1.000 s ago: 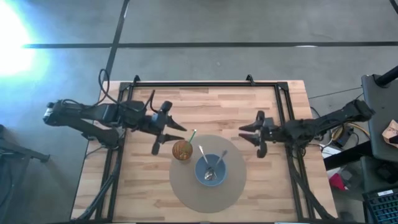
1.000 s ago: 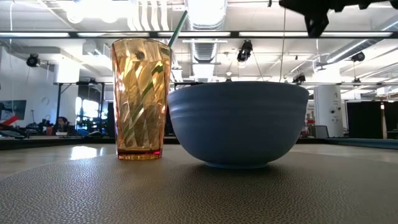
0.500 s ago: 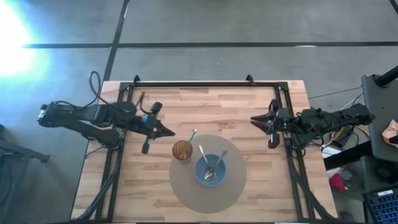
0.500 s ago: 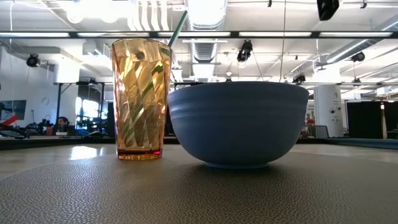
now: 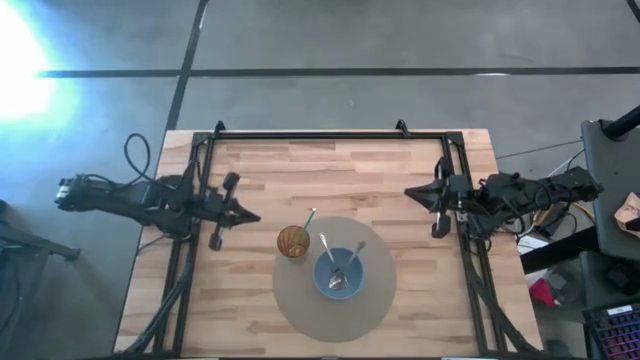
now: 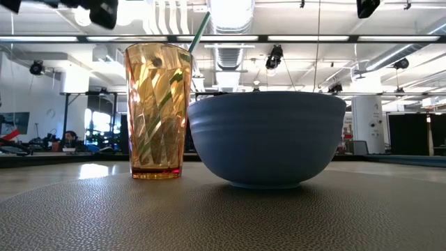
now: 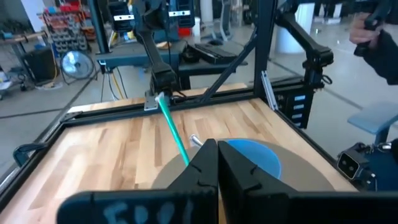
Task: Pick & Place Utensil
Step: Return to Home Position
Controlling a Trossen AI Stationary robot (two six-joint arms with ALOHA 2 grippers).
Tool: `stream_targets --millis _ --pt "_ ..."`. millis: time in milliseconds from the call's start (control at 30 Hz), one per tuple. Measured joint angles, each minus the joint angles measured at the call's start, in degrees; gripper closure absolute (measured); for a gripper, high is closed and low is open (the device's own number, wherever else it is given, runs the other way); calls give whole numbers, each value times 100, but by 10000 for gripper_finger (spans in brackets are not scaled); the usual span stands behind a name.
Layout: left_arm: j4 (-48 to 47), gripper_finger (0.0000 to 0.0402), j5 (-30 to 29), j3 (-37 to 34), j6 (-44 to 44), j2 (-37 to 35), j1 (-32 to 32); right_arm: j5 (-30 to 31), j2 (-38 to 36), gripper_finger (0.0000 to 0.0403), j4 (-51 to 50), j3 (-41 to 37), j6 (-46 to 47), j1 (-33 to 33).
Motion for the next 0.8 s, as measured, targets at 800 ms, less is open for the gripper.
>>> stream_targets --millis 800 --pt "2355 401 0 -2766 -329 -1726 -2 259 -327 394 -506 -7 -95 -48"
